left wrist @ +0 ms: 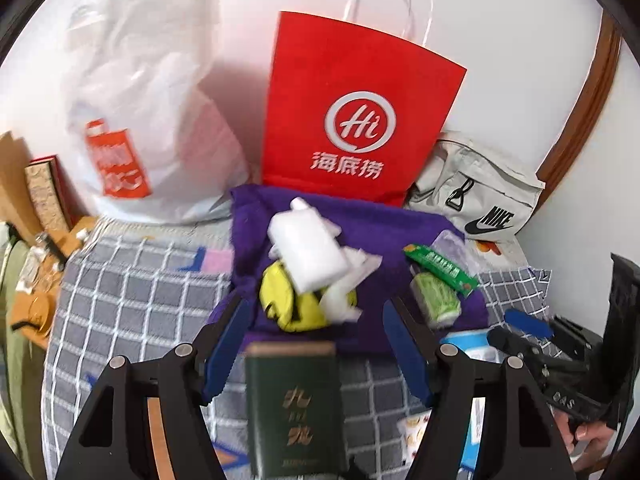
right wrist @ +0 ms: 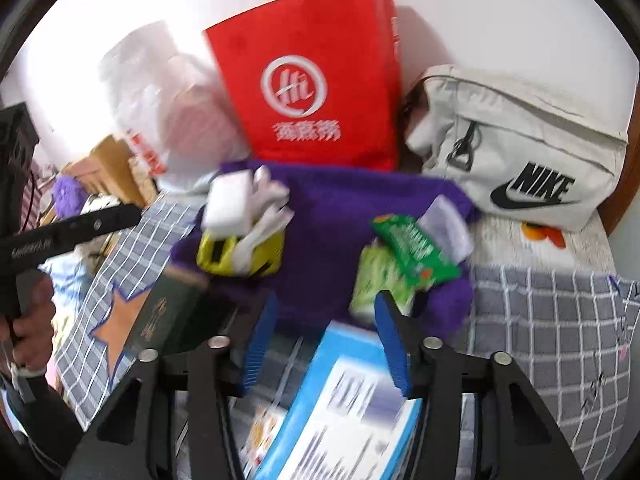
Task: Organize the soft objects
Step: 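Move the right tool back over the bed toward the orange-print snack packet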
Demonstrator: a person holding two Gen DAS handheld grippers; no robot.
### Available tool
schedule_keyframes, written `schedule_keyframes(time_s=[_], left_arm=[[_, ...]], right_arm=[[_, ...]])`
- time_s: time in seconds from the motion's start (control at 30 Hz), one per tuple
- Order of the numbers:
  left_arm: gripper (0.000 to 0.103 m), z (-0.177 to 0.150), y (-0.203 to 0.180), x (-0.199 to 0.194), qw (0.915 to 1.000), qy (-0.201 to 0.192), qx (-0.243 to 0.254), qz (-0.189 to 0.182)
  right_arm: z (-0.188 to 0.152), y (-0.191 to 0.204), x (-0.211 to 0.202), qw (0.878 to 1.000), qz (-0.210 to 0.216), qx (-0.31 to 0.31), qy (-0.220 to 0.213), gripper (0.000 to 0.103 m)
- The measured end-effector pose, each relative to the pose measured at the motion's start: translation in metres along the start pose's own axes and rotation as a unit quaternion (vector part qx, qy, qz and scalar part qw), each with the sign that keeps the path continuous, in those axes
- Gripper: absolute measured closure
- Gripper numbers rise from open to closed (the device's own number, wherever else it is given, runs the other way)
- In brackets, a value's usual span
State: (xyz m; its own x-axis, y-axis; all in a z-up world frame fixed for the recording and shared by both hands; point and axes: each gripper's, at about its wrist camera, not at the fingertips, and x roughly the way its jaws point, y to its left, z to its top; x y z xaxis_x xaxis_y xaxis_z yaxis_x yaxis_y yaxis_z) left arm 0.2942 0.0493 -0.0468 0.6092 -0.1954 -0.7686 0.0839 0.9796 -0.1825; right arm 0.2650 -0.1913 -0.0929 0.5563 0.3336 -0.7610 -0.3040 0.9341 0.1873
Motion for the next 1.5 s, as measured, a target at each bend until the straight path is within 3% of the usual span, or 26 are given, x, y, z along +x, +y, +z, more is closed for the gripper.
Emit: schedule_keyframes(time_s=[0.27,0.43,0.53,0.6,0.67,1.13,1.3,1.5], left_arm=[[0.035,-0.055,0.014,-0.028,0.9998,0.004,-0.017,-0.009],[0.035,-0.082,0.019,-0.035,0.9994,0.006,-0.026,-0.022],[0.035,-0.096,0.019,-0.038,0.9992,0.007,-0.025,-0.028],[0.035,-0.105,0.02,-0.039,0.9992,0.009,-0.026,-0.031],[0.035,-0.114,0.022,-0.039,0.9991,0.011,-0.027,-0.033],[0.035,-0.145,0.038,-0.018,0.9977,0.045,-0.034,-0.038],[0.035,-0.147,0.039,-0.018,0.9978,0.046,-0.03,-0.036],[0.035,-0.151,0.041,-0.024,0.9982,0.044,-0.033,-0.026]], right_arm=[[-0.063,0.041,-0.014,0.999,0.013,-0.039,0.034,0.056],[-0.108,0.063,-0.023,0.997,0.05,-0.029,0.053,0.06],[-0.126,0.069,-0.018,0.998,0.038,-0.011,0.052,0.062],[-0.134,0.069,-0.01,0.999,0.01,0.01,0.046,0.072],[-0.139,0.069,-0.006,0.999,0.002,0.024,0.039,0.076],[-0.144,0.064,0.021,0.99,-0.038,0.132,-0.027,0.076],[-0.142,0.06,0.034,0.986,-0.041,0.161,-0.024,0.099],[-0.145,0.065,0.016,0.99,-0.038,0.125,-0.046,0.103]])
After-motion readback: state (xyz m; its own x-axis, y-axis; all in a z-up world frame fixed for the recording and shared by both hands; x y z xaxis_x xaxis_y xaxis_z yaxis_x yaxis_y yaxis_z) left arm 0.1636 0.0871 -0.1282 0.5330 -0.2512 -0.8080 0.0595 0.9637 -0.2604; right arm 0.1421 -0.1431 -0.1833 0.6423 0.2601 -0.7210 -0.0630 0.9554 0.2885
